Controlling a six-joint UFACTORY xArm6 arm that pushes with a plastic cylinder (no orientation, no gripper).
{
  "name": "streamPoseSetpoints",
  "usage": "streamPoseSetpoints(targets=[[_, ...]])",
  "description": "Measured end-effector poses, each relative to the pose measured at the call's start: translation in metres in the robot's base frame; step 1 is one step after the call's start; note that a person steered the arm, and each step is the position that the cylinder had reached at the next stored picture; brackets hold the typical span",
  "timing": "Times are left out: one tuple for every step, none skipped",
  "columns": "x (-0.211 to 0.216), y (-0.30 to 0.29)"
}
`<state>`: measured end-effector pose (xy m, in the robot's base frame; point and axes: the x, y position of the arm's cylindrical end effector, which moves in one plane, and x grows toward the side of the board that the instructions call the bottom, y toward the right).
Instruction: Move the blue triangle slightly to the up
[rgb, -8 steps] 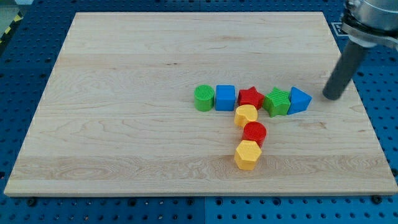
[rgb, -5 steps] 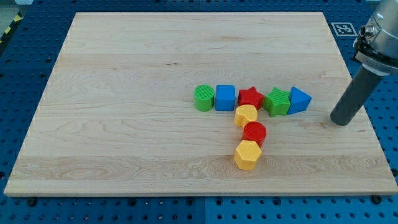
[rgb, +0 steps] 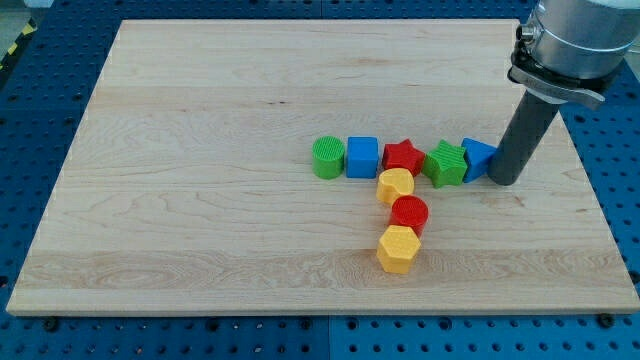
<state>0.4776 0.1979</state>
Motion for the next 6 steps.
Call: streamPoseSetpoints(targets=[[-0.004, 0.000], [-0.004, 0.000], [0.001, -0.001], [0.001, -0.001], [0.000, -0.003], [-0.010, -0.003]])
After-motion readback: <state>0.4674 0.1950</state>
